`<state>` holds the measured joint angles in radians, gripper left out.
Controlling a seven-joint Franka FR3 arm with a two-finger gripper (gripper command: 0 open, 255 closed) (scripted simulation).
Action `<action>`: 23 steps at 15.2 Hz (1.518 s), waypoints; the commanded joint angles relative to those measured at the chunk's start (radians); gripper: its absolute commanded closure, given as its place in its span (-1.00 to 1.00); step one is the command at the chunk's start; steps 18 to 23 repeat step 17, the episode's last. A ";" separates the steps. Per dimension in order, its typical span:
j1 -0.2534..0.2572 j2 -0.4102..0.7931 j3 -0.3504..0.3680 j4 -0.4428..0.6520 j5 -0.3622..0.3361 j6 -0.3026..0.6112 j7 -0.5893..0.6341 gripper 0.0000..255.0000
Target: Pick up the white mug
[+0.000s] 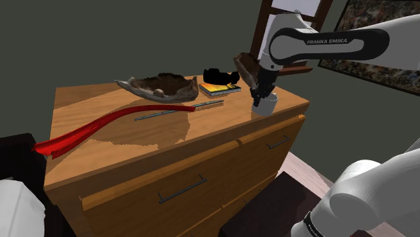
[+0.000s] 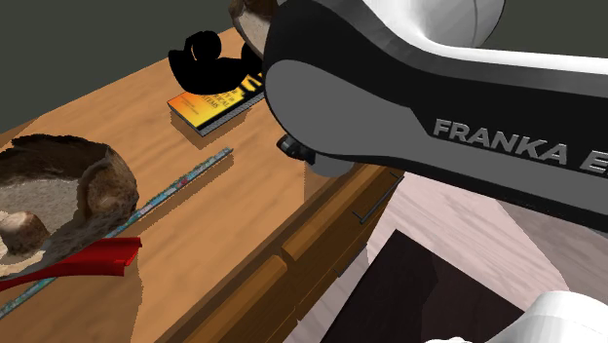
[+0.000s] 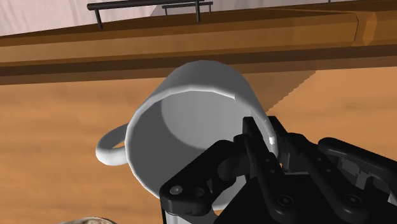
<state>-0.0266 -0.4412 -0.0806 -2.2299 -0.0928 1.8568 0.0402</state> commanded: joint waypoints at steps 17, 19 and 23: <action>0.003 0.022 0.005 0.223 0.007 -0.201 -0.012 1.00; 0.003 0.022 0.005 0.223 0.007 -0.201 -0.012 1.00; 0.003 0.022 0.005 0.223 0.007 -0.201 -0.012 1.00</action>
